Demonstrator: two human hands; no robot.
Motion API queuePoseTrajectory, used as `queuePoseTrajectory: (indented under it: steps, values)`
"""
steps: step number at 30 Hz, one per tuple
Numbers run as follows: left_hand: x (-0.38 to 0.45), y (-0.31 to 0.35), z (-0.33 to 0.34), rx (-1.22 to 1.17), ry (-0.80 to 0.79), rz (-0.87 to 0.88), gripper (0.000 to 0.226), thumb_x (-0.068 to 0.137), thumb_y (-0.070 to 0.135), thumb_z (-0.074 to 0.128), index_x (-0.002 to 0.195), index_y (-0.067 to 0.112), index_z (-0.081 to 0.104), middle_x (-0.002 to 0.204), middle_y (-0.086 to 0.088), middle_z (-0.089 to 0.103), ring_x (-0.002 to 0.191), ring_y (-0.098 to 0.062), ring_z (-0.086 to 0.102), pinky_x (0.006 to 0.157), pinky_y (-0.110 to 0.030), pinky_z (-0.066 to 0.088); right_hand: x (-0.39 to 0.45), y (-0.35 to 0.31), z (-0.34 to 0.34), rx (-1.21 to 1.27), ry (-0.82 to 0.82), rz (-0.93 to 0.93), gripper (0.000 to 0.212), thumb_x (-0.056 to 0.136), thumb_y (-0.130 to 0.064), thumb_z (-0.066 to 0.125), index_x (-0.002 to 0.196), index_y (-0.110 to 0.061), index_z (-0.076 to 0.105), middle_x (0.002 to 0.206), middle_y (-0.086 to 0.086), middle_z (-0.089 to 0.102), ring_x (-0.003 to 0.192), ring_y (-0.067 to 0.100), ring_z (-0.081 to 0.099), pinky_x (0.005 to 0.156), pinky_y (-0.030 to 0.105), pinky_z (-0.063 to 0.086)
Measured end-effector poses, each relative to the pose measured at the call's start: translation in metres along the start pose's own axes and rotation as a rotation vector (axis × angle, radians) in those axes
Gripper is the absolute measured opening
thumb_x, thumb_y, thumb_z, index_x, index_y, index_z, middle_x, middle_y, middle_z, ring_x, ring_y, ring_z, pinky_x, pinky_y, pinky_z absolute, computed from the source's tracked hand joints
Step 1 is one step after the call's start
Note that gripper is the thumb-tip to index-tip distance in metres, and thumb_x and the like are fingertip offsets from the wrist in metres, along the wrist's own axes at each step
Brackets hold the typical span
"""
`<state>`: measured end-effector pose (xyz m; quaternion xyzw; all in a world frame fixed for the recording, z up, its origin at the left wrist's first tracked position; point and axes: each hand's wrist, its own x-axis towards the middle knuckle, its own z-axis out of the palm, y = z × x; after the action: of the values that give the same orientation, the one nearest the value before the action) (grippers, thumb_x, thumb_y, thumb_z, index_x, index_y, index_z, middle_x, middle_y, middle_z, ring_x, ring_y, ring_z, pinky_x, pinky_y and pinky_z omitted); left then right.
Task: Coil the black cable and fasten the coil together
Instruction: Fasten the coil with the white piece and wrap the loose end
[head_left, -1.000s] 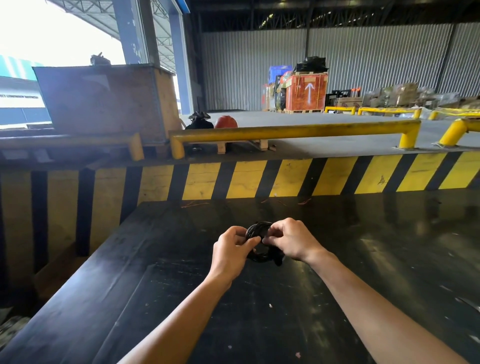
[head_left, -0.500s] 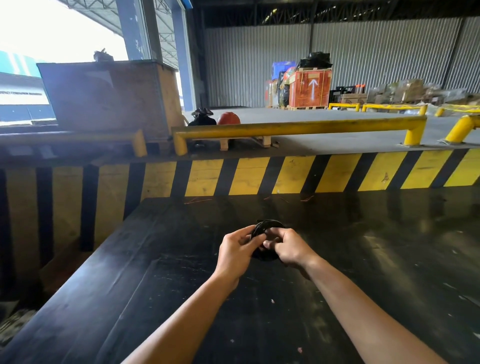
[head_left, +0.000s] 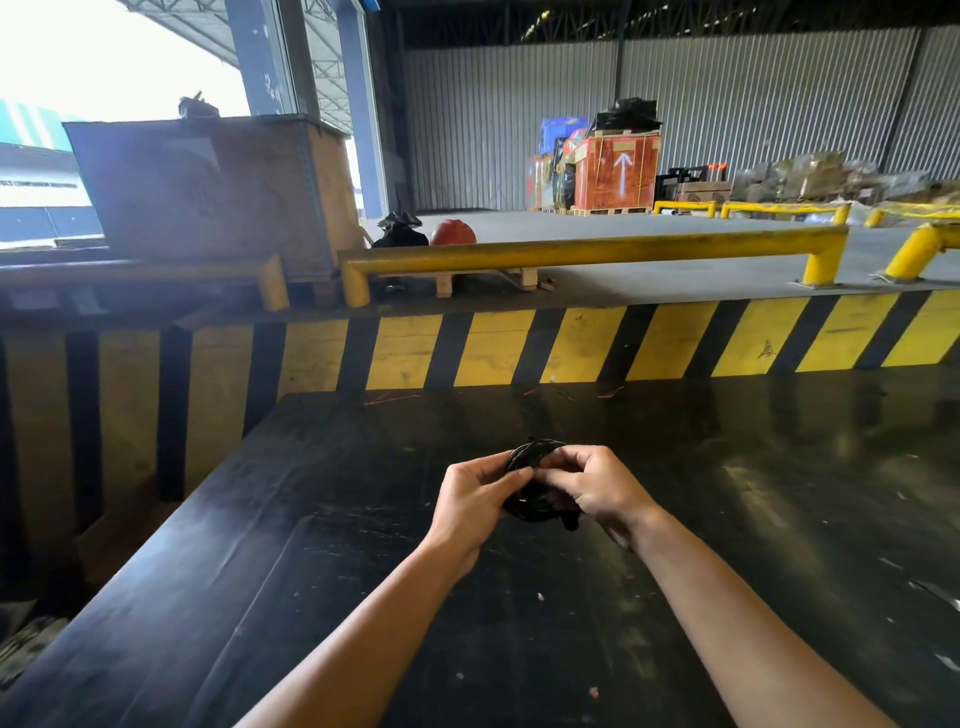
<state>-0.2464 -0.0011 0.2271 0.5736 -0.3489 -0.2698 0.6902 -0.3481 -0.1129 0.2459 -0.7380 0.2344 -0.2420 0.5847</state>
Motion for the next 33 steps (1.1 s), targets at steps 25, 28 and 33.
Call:
queuePoseTrajectory:
  steps: [25,28,33]
  values:
    - [-0.003,-0.001,-0.001,0.597,0.061,0.454,0.025,0.078,0.001,0.071,0.100,0.010,0.076,0.089,0.019,0.068,0.079,0.012,0.063,0.077,-0.022,0.056,-0.004,-0.007,-0.030,-0.680,0.099,-0.633,0.009,0.079,-0.008,0.072,0.086,-0.013,0.072,0.102,-0.001,0.060,0.075,0.006,0.060,0.062,0.010,0.048]
    - [-0.004,0.005,-0.009,0.727,-0.011,0.588,0.023,0.077,0.002,0.071,0.099,0.007,0.076,0.095,0.010,0.069,0.082,0.022,0.057,0.076,-0.010,0.048,0.000,-0.013,-0.033,-0.640,-0.018,-0.593,0.007,0.080,-0.011,0.071,0.087,-0.015,0.071,0.113,-0.004,0.059,0.096,0.006,0.058,0.077,0.016,0.048]
    - [-0.005,0.016,-0.018,0.737,-0.096,0.447,0.048,0.080,0.006,0.070,0.125,0.017,0.059,0.113,-0.005,0.072,0.099,-0.004,0.065,0.087,-0.021,0.053,0.003,-0.019,-0.032,-0.500,-0.123,-0.471,0.007,0.083,-0.016,0.068,0.083,-0.023,0.067,0.118,-0.007,0.061,0.102,0.000,0.058,0.086,0.025,0.051]
